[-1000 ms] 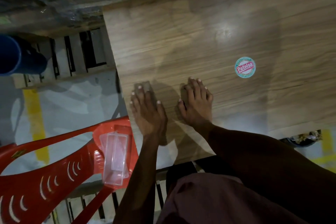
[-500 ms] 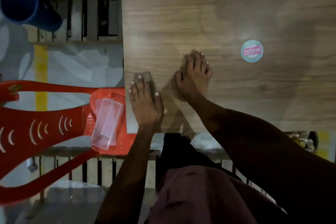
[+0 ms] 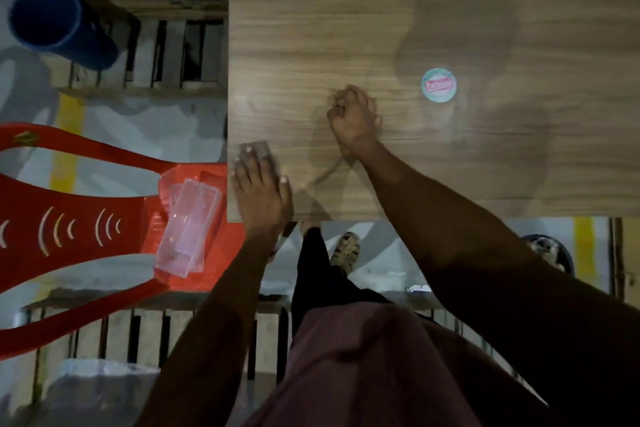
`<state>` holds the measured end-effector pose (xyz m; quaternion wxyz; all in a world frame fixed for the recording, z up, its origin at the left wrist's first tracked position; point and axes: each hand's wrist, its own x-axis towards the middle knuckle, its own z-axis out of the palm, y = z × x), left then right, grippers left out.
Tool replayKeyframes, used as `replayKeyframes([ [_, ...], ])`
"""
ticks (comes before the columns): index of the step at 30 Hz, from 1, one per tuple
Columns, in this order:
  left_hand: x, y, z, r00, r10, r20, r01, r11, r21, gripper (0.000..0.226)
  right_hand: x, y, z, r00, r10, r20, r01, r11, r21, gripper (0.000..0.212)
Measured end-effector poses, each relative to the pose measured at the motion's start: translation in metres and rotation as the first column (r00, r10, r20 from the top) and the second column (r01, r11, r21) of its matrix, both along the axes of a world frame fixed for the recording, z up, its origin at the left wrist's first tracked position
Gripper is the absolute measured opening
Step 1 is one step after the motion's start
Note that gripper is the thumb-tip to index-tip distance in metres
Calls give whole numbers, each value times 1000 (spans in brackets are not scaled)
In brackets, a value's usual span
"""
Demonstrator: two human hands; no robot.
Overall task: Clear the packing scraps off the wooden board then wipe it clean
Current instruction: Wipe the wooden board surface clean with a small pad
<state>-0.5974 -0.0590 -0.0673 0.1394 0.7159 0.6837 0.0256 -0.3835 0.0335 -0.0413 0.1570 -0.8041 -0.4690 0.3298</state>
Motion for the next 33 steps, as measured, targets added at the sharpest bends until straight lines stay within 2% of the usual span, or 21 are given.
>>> replayKeyframes([
  [2, -5, -5, -5, 910, -412, -41, 412, 911, -1, 65, -11, -20, -1, 999, 31, -8, -31, 1000, 5, 48],
  [3, -8, -7, -6, 879, -475, -40, 475, 880, 3, 64, -15, -33, -5, 996, 93, 11, -93, 996, 1, 48],
  [4, -11, -8, -6, 907, -420, -33, 421, 907, 13, 63, -18, -46, -9, 989, 147, 30, -147, 989, 0, 48],
  [6, -17, -13, -4, 996, -85, 8, 85, 996, -11, 60, -21, -72, -16, 979, 192, 65, -195, 980, 31, 53],
  [7, -19, -14, -2, 1000, 30, 6, -30, 999, -13, 60, -21, -85, -18, 977, 199, 79, -203, 978, 51, 54],
  [8, -21, -15, -1, 999, 43, -13, -44, 999, -9, 62, -20, -96, -21, 973, 214, 91, -220, 973, 68, 54],
  [9, -23, -16, -2, 998, -48, -38, 48, 999, -5, 64, -17, -106, -23, 966, 236, 105, -245, 966, 83, 53],
  [10, -25, -18, -5, 971, -228, -73, 228, 974, -11, 66, -13, -115, -24, 960, 254, 115, -265, 959, 97, 52],
  [11, -29, -22, -8, 901, -425, -89, 425, 905, -14, 67, -9, -122, -27, 957, 264, 120, -277, 955, 109, 51],
  [12, -34, -25, -8, 829, -554, -79, 555, 832, -15, 67, -5, -126, -28, 955, 270, 124, -284, 951, 120, 49],
  [13, -39, -26, -10, 802, -593, -72, 594, 805, -13, 67, -3, -128, -28, 954, 273, 125, -288, 949, 125, 48],
  [14, -43, -27, -10, 837, -543, -66, 543, 840, -19, 66, -3, -128, -29, 954, 271, 127, -287, 950, 126, 48],
  [16, -44, -27, -8, 960, -276, -46, 274, 961, -37, 67, -7, -126, -28, 959, 256, 124, -269, 957, 111, 49],
  [17, -41, -27, -6, 976, -208, -64, 207, 978, -32, 68, -9, -124, -27, 963, 242, 119, -255, 962, 101, 49],
  [18, -39, -28, -6, 967, -240, -86, 239, 971, -27, 71, -11, -124, -26, 968, 226, 113, -237, 967, 92, 50],
  [21, -42, -33, -7, 847, -524, -85, 522, 852, -44, 75, -15, -125, -23, 974, 196, 109, -205, 976, 73, 52],
  [26, -49, -44, 5, 897, -442, -7, 436, 887, -153, 79, -29, -132, -14, 979, 176, 107, -174, 984, -25, 55],
  [28, -50, -46, 8, 918, -361, 166, 391, 894, -220, 77, -42, -136, -6, 984, 153, 90, -155, 988, 7, 53],
  [30, -50, -46, 13, 886, -186, 424, 304, 925, -230, 73, -58, -142, 2, 983, 174, 63, -178, 981, 76, 53],
  [31, -51, -46, 17, 843, -89, 531, 240, 945, -222, 71, -66, -146, 4, 967, 242, 78, -247, 966, 74, 52],
  [33, -59, -44, 18, 757, 37, 652, 117, 975, -191, 70, -83, -155, 6, 889, 432, 150, -442, 896, 42, 55],
])
